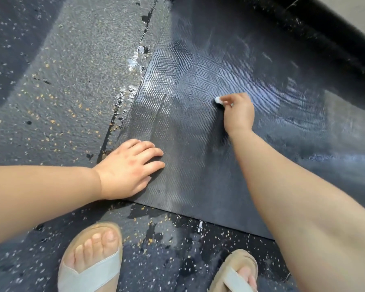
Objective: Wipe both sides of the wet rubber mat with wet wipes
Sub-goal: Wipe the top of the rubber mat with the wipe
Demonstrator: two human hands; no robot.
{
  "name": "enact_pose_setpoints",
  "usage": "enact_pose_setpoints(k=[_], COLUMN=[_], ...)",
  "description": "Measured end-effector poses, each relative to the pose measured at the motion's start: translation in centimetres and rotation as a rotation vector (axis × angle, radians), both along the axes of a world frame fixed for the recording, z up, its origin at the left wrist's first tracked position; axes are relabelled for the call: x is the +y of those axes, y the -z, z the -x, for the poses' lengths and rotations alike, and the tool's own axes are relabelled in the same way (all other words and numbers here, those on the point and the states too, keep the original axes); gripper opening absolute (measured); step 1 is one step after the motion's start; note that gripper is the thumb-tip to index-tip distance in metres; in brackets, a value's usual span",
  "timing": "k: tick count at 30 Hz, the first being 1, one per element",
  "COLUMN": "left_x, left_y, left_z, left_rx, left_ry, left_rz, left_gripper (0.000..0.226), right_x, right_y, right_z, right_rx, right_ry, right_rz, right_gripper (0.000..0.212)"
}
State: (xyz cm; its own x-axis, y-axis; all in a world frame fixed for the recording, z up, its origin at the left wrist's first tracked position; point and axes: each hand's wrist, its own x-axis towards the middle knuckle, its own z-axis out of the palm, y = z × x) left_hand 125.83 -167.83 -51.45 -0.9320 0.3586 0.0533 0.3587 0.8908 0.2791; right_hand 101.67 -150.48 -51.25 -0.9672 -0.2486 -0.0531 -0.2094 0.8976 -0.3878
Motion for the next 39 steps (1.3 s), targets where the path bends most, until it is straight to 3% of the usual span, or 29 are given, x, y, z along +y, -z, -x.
enact_pose_setpoints(k=[3,6,11,13,18,22,24,27,32,35,39], left_x=[0.5,0.7,0.9,1.1,1.3,1.3,1.4,1.5,1.6,1.5,0.6], left_y=[0.0,0.3,0.4,0.4,0.0,0.1,0.1,0.1,-0.1,-0.1,-0.1], left_z=[0.4,0.7,0.9,0.9,1.1,1.5,1.6,1.6,1.6,1.6,1.4], left_rx=[0.002,0.005,-0.003,-0.014,-0.015,-0.032,-0.062,-0.051,-0.056,-0.072,-0.069], left_ry=[0.009,0.013,0.028,0.025,0.047,0.048,0.039,0.035,0.040,0.038,0.022], left_rz=[0.005,0.019,0.061,0.080,0.080,0.081,0.068,0.068,0.091,0.103,0.102], left_gripper=[0.044,0.039,0.045,0.046,0.047,0.035,0.040,0.036,0.048,0.049,0.050], right_x=[0.4,3.4,9.7,9.7,6.1,4.5,4.3,6.4,12.7,12.6,6.4], right_y=[0.5,-0.1,-1.4,-2.0,-2.0,0.2,0.7,0.3,-1.6,-3.0,-2.7], right_z=[-2.4,-10.5,-21.5,-19.6,-6.4,-0.1,-1.9,-9.3,-21.2,-19.2,-11.5], right_rx=[0.048,0.087,-0.143,-0.182,0.026,0.044,0.093,0.152,-0.079,-0.123,-0.067], right_ry=[-0.032,-0.250,-0.509,-0.511,-0.108,0.083,0.067,-0.134,-0.406,-0.504,-0.263], right_rz=[-0.023,0.086,0.071,0.087,0.076,-0.026,-0.037,0.047,0.001,0.038,0.113], right_gripper=[0.022,0.020,0.025,0.027,0.022,0.022,0.021,0.020,0.036,0.026,0.018])
